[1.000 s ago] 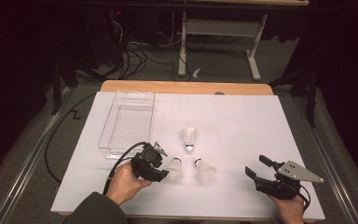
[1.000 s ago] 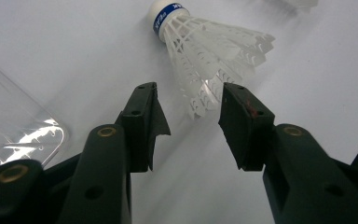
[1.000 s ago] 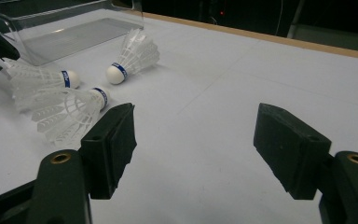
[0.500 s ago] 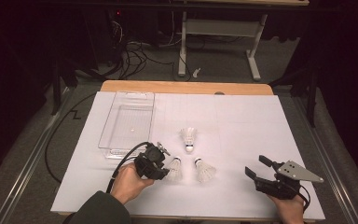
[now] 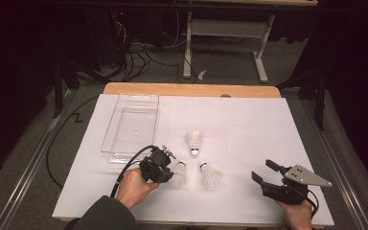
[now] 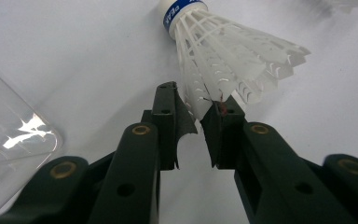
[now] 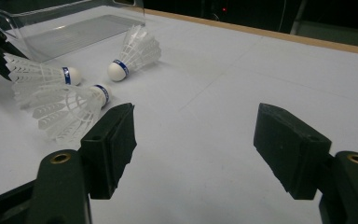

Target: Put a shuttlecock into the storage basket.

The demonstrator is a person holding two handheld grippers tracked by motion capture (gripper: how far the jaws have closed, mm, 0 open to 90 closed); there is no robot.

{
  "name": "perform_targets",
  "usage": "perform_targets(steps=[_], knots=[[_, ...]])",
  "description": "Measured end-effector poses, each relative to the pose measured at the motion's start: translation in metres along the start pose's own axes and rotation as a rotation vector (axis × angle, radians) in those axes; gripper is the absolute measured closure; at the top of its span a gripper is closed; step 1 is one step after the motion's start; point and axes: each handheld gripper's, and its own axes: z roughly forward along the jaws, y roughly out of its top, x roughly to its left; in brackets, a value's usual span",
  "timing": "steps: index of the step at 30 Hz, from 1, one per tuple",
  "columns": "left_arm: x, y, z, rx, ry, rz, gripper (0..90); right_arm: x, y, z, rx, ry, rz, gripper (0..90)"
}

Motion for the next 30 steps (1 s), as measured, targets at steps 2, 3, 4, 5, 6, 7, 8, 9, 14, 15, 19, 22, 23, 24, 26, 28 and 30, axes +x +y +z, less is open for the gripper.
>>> perform_targets(steps=[2, 3, 4, 5, 6, 7, 8, 9, 14, 15, 19, 22, 23, 24, 26, 28, 30], knots=[[0.0001, 0.0004, 0.0005, 0.002, -0.003, -0.003, 77.9, 0.0001, 0.0000, 0.0001, 0.001, 0.001, 0.001, 29.8], [0.0001, 0.0004, 0.0005, 0.002, -0.003, -0.003, 78.9, 0.0001, 0.0000, 0.0001, 0.001, 0.001, 0.001, 29.8], [0.0001, 0.0006, 0.0014, 0.004, -0.006, -0.009, 79.8, 0.0001, 0.0000, 0.0002, 0.002, 0.001, 0.002, 29.9], [0.0003, 0.0008, 0.0015, 0.007, -0.005, -0.007, 80.5, 0.0000, 0.0000, 0.0003, 0.000, 0.001, 0.001, 29.8], [0.0003, 0.0008, 0.0017, 0.008, -0.006, -0.007, 81.3, 0.0000, 0.0000, 0.0004, 0.001, 0.001, 0.001, 29.9], [0.0003, 0.0008, 0.0017, 0.008, -0.006, -0.007, 82.0, 0.0000, 0.0000, 0.0004, 0.001, 0.001, 0.001, 29.9], [0.0003, 0.0010, 0.0018, 0.008, -0.006, -0.009, 82.5, 0.0001, 0.0000, 0.0004, 0.000, 0.001, 0.001, 29.8], [0.0003, 0.0010, 0.0018, 0.008, -0.006, -0.009, 83.1, 0.0001, 0.0000, 0.0004, 0.000, 0.001, 0.001, 29.8], [0.0007, 0.0010, 0.0024, 0.006, -0.008, -0.016, 85.6, 0.0006, 0.0000, 0.0003, 0.001, 0.002, 0.000, 29.8], [0.0009, 0.0010, 0.0026, 0.007, -0.008, -0.017, 86.2, 0.0006, 0.0001, 0.0003, 0.001, 0.001, 0.001, 29.9], [0.0013, 0.0011, 0.0032, 0.005, -0.007, -0.025, 88.0, 0.0001, 0.0000, 0.0000, 0.000, -0.001, -0.001, 29.8], [0.0020, 0.0013, 0.0036, 0.007, -0.015, -0.033, 88.8, 0.0005, 0.0000, 0.0001, 0.002, 0.001, 0.001, 29.8], [0.0021, 0.0012, 0.0036, 0.007, -0.014, -0.033, 88.9, 0.0005, 0.0000, 0.0003, 0.001, 0.001, 0.000, 29.8], [0.0020, 0.0012, 0.0036, 0.007, -0.013, -0.034, 89.0, 0.0006, 0.0000, 0.0003, 0.002, 0.001, 0.001, 29.8], [0.0020, 0.0012, 0.0036, 0.007, -0.013, -0.034, 89.2, 0.0005, 0.0000, 0.0003, 0.001, 0.001, 0.000, 29.8], [0.0017, 0.0013, 0.0036, 0.007, -0.012, -0.030, 89.4, 0.0005, 0.0000, 0.0002, 0.001, 0.001, 0.000, 29.8], [0.0018, 0.0012, 0.0035, 0.005, -0.013, -0.029, 89.4, 0.0006, 0.0000, 0.0003, 0.001, 0.002, 0.001, 29.8]])
